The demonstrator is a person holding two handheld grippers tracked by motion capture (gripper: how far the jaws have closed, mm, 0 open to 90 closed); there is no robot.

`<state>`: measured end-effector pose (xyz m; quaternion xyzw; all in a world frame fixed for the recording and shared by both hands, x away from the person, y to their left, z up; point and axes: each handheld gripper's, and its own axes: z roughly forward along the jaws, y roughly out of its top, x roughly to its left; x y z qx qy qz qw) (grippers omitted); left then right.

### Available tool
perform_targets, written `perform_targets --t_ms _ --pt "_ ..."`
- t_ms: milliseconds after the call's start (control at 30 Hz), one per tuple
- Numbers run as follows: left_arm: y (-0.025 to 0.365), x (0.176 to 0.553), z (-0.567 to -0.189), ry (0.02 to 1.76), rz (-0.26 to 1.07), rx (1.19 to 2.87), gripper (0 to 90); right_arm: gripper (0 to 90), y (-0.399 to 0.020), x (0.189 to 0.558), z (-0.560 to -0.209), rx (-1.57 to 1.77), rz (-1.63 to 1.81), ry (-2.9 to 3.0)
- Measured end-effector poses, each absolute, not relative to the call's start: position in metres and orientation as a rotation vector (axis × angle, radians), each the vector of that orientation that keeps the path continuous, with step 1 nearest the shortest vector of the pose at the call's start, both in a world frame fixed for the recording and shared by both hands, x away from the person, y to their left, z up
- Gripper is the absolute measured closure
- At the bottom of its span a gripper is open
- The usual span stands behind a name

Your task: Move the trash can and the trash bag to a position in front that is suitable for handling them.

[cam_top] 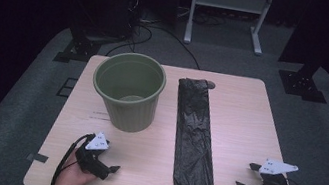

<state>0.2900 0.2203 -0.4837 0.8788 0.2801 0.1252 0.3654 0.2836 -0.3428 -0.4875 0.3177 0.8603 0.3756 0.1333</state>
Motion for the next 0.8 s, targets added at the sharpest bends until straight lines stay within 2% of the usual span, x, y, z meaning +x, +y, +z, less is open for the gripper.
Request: perform_targets --t_ms 267,367,567,667,700,800 --pt "0.220 0.290 -0.484 0.719 0.322 2.260 0.0 13.1 -0.342 0.284 -0.487 0.957 1.082 2.473" --pt "0.220 0.290 -0.484 0.720 0.321 2.260 0.0 18.2 -0.337 0.284 -0.484 0.988 1.058 2.474" --pt "0.220 0.290 -0.484 0.720 0.322 2.260 0.0 21.3 -0.332 0.282 -0.476 0.979 1.095 2.456" --pt "0.220 0.290 -0.484 0.720 0.322 2.260 0.0 24.2 -0.328 0.283 -0.472 0.986 1.133 2.441" --pt "0.220 0.290 -0.484 0.719 0.322 2.260 0.0 28.8 -0.323 0.284 -0.471 0.985 1.161 2.450" --pt "0.220 0.290 -0.484 0.719 0.322 2.260 0.0 33.2 -0.315 0.285 -0.468 0.964 1.164 2.453"
